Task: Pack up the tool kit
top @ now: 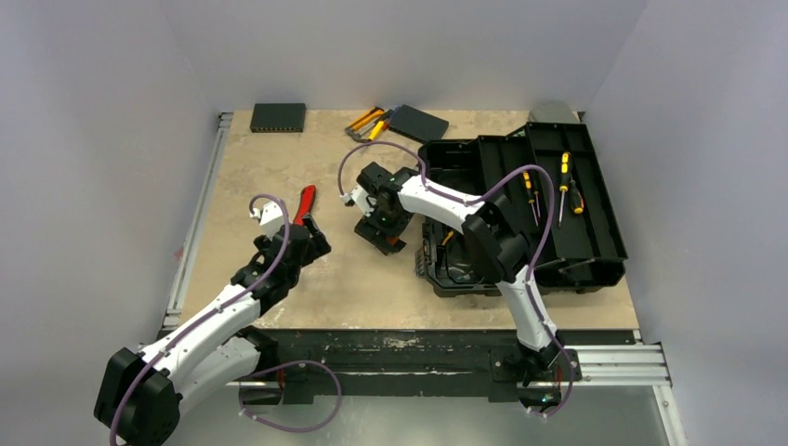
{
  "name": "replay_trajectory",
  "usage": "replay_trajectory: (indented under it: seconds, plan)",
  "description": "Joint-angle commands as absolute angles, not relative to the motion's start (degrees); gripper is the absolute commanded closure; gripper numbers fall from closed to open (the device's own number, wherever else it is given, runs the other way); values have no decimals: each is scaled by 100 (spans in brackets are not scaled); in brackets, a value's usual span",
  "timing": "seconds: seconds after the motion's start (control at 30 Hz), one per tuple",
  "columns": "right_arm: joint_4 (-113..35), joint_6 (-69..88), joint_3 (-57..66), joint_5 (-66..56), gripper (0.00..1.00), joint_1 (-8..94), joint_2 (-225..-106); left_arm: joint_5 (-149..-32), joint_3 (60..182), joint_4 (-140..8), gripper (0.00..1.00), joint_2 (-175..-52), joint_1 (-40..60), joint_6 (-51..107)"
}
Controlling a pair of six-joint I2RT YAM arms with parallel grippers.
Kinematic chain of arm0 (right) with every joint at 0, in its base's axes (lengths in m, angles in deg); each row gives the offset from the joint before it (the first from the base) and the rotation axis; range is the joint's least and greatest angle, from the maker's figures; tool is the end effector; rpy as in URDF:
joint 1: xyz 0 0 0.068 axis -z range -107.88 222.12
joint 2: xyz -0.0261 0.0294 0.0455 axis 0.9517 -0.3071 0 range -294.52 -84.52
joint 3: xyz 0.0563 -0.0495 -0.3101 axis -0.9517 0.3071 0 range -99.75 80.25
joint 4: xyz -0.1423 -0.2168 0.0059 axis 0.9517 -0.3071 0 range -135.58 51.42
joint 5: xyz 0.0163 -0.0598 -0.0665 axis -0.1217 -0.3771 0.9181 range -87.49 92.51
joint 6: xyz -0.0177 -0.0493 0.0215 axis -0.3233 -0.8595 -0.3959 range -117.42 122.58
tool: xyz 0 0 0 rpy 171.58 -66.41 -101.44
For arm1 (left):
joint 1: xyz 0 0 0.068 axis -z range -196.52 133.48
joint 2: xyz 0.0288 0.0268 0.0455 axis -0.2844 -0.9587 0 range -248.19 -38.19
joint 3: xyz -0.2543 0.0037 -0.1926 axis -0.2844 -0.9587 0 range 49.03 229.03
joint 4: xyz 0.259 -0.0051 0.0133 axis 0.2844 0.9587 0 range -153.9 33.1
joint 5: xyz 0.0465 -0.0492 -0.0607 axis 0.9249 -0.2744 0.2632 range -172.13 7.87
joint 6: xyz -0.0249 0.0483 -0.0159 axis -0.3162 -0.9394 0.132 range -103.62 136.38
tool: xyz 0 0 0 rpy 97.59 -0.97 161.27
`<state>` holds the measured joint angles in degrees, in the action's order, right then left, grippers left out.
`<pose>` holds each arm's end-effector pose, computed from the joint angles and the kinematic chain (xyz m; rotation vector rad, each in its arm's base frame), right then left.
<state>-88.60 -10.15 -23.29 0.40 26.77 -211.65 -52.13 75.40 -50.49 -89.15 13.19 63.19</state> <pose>0.3409 0.3472 0.2107 -1.4010 2.5080 0.1669 0.1443 -0.0597 0.2424 -0.5896 2.0565 -0.1944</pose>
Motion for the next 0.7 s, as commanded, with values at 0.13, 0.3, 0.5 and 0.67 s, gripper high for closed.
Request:
replay_trajectory:
  seconds: [0.13, 0.3, 0.5, 0.67]
  plan:
    - [-9000, -1067, -2416, -110, 26, 2616, -21414, -5200, 7698, -5162, 10, -8894, 1321, 6208]
    - [-8975, -914, -2302, 98, 43, 2566, -21394, -5199, 7698, -5174, 10, -8908, 1319, 6200]
    - [-8205, -654, -1780, 179, 66, 2468, -20753, -5214, 7708, -5183, 10, -8920, 1326, 6205]
    - [-7295, -383, -1210, -304, 71, 2457, -19990, -5202, 7716, -5158, 10, -8916, 1319, 6176]
